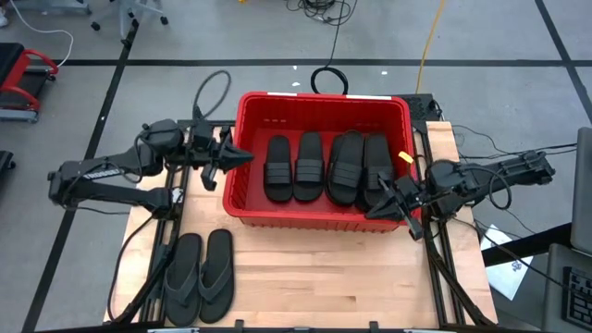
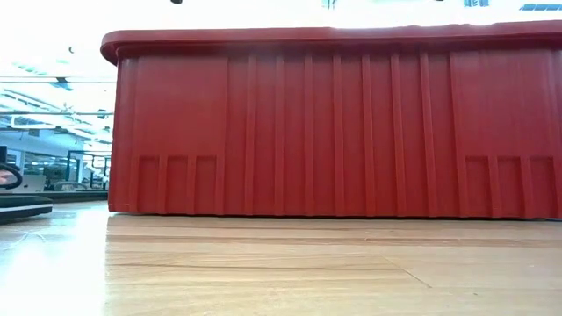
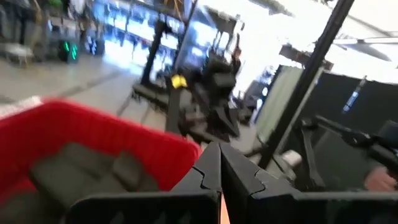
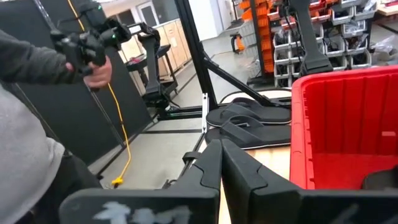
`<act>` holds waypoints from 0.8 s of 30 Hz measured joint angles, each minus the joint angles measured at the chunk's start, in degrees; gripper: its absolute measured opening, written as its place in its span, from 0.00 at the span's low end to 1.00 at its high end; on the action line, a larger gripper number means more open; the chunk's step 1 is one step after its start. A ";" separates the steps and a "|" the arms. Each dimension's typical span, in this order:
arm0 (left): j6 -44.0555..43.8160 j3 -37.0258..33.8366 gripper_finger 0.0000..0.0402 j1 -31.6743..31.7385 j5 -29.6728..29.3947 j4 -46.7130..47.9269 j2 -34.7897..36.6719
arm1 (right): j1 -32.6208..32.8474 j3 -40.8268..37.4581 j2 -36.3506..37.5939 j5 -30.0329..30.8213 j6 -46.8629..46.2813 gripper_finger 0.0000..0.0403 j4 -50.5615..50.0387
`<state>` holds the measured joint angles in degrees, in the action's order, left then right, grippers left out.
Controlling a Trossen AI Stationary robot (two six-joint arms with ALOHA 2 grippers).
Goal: Pick and place slides into bin
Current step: Put the right black flip flop into the red bin
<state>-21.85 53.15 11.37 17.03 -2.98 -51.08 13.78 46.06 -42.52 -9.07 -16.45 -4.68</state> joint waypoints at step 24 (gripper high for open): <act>-3.19 0.00 0.03 -30.59 -15.06 36.82 2.81 | 0.82 -0.02 1.44 16.71 0.09 0.00 0.11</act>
<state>-25.04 53.15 -19.21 1.97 33.84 -48.27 14.60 46.04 -41.08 7.64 -16.37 -4.58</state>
